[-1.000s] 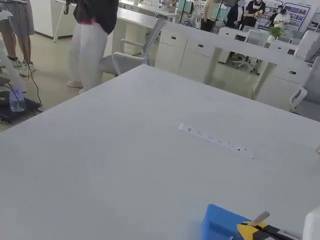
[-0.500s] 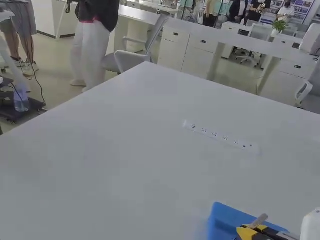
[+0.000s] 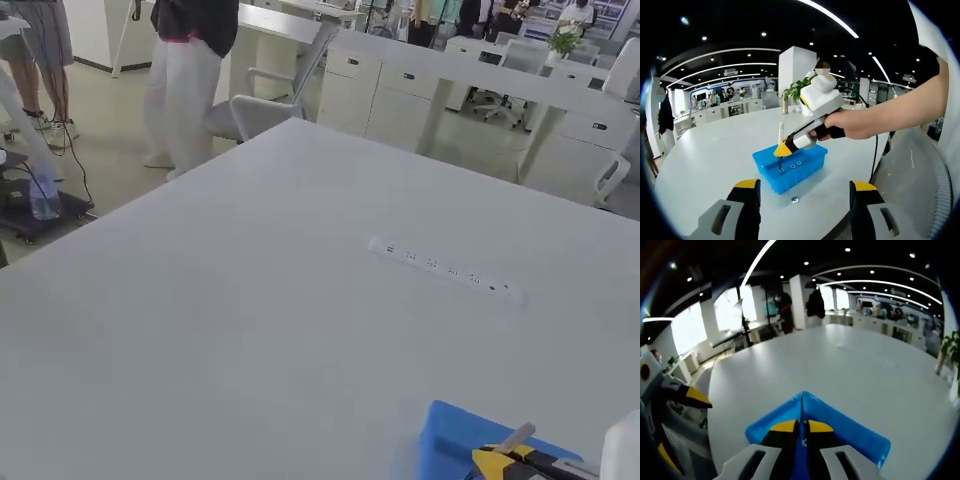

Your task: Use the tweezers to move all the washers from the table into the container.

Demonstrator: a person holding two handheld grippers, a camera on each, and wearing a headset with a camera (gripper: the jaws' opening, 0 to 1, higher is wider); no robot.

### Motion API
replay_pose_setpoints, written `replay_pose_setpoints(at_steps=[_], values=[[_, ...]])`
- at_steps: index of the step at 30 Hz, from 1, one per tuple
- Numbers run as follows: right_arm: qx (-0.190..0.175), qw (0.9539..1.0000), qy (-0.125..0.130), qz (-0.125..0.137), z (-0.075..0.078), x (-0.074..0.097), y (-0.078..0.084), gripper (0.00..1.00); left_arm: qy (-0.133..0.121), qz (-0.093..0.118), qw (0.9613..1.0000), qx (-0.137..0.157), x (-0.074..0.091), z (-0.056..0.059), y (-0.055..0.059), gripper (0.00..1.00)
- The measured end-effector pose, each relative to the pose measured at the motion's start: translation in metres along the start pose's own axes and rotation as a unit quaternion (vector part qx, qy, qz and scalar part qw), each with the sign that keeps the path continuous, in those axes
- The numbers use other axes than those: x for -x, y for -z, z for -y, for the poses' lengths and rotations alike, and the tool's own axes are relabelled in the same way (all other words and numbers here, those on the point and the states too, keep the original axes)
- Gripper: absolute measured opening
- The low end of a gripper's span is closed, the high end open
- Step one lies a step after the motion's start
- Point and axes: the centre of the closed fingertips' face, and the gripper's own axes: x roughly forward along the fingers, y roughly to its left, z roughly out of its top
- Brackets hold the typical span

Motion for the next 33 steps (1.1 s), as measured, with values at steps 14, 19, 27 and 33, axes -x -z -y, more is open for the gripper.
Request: replay_pose_setpoints(at_steps=[14,19,27,33], values=[[0.011,0.9991,0.013,0.038,-0.001,0.028,-0.028,0.03,0.002,0.000,1.0000,-0.003,0.000,0.001,0.000,0.72],[0.036,0.9980,0.007,0.051,-0.010,0.040,-0.045,0.03,0.001,0.002,1.0000,-0.002,0.000,0.000,0.000,0.72],[0.067,0.9957,-0.012,0.063,-0.026,0.057,-0.063,0.03,0.002,0.000,1.0000,-0.002,0.000,0.001,0.001,0.72],[0.075,0.9947,-0.036,0.061,-0.050,0.063,-0.059,0.03,0.003,-0.003,1.0000,-0.002,0.000,0.001,0.002,0.72]])
